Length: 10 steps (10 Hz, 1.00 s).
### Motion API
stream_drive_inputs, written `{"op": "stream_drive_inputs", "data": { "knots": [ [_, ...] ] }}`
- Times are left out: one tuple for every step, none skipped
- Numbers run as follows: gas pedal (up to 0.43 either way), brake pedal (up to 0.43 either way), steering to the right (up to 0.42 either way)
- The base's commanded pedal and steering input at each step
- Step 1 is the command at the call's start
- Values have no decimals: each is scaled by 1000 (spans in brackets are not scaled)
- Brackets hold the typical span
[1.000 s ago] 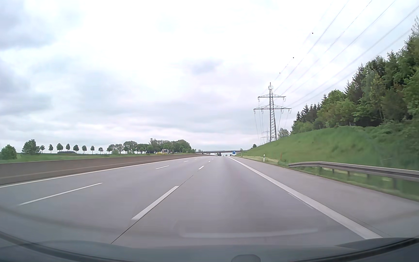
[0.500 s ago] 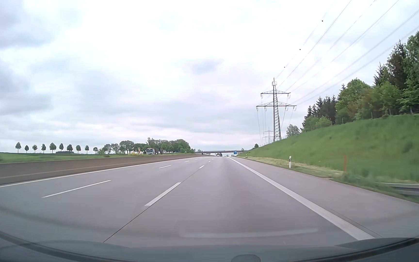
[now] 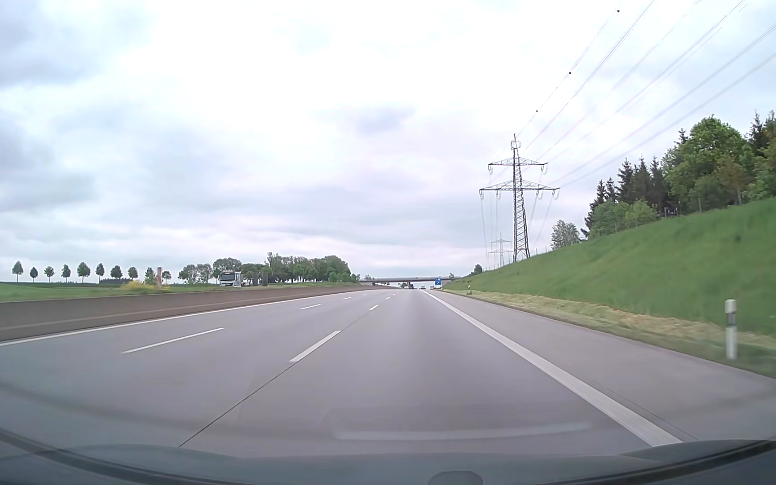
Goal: Follow the waypoints while adhering to traffic rules and regulations
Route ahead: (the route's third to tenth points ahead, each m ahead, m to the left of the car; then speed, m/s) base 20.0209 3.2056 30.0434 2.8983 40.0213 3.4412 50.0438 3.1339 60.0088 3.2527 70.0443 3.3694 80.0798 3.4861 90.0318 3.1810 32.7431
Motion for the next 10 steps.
{"op": "stream_drive_inputs", "data": {
  "knots": [
    [441, 0, -1],
    [441, 0, -2],
    [441, 0, -1],
    [441, 0, -1],
    [441, 0, -1],
    [441, 0, -1],
    [441, 0, -1],
    [441, 0, -1],
    [429, 0, 0],
    [429, 0, 0]
  ]
}}
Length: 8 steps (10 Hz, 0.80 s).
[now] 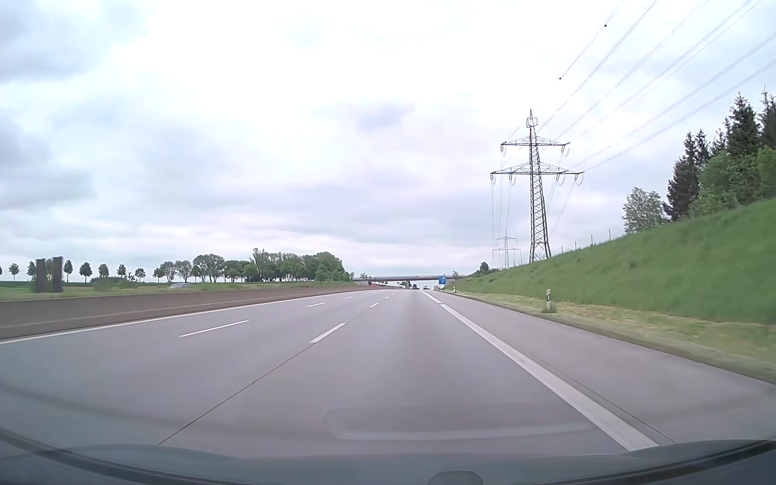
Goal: Follow the waypoints while adhering to traffic rules and regulations
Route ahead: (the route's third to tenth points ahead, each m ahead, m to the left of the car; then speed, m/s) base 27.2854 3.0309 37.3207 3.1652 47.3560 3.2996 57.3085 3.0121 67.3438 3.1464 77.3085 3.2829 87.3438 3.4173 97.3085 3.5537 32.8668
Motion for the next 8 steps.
{"op": "stream_drive_inputs", "data": {
  "knots": [
    [429, 0, 0],
    [429, 0, 0],
    [421, 0, 0],
    [409, 0, 0],
    [409, 0, 0],
    [409, 0, 0],
    [409, 0, 0],
    [409, 0, 0]
  ]
}}
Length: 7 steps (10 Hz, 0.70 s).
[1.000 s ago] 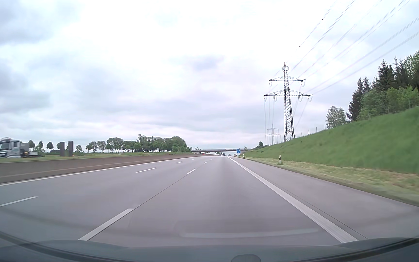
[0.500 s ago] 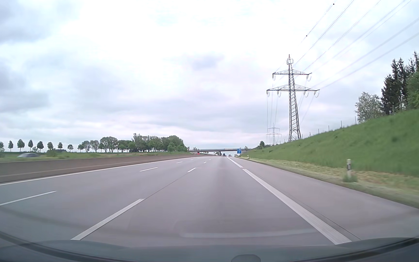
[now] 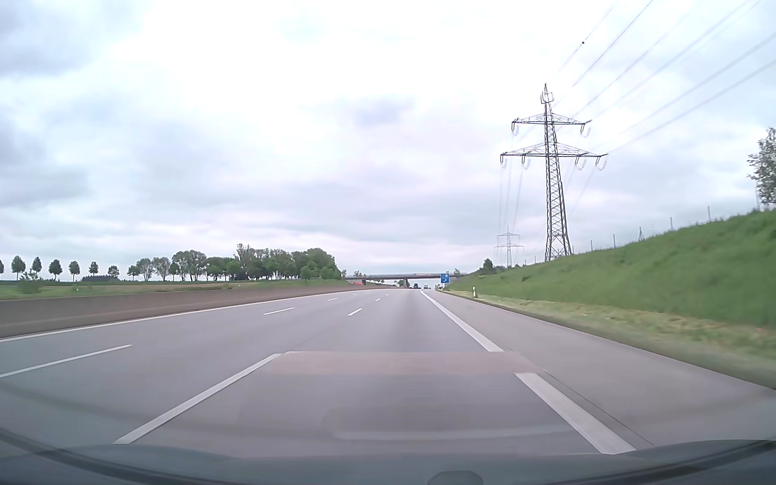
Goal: Follow the waypoints while adhering to traffic rules and regulations
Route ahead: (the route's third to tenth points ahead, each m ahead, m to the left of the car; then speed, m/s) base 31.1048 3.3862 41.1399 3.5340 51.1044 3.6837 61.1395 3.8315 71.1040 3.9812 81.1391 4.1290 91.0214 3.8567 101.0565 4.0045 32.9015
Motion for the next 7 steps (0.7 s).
{"op": "stream_drive_inputs", "data": {
  "knots": [
    [409, 0, 0],
    [409, 0, 0],
    [409, 0, 0],
    [390, 0, 0],
    [378, 0, 0],
    [378, 0, 0],
    [378, 0, 0]
  ]
}}
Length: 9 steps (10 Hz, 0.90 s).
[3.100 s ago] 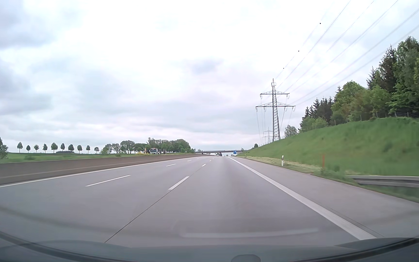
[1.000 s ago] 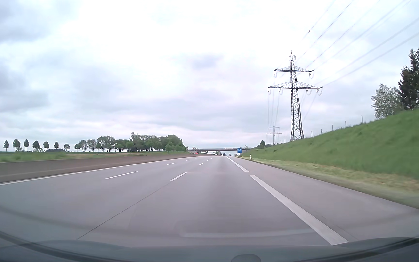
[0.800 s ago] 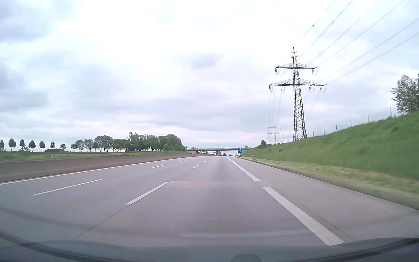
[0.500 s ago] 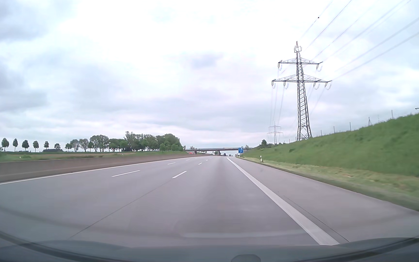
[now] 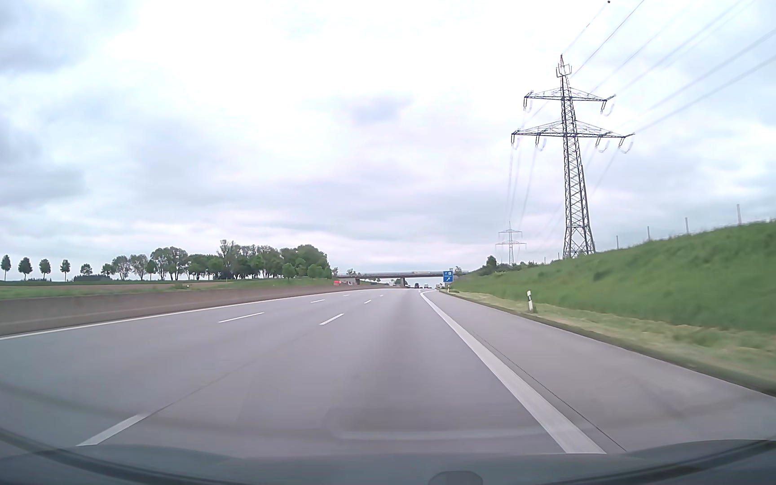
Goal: Follow the waypoints while adhering to traffic rules and regulations
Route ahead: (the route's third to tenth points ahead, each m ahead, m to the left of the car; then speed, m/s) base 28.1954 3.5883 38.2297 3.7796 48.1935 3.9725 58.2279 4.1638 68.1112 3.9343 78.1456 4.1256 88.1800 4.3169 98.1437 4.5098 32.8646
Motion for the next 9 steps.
{"op": "stream_drive_inputs", "data": {
  "knots": [
    [378, 0, -1],
    [378, 0, -4],
    [378, 0, -9],
    [378, 0, -8],
    [378, 0, -7],
    [378, 0, -5],
    [378, 0, -3],
    [378, 0, -4],
    [378, 0, -4]
  ]
}}
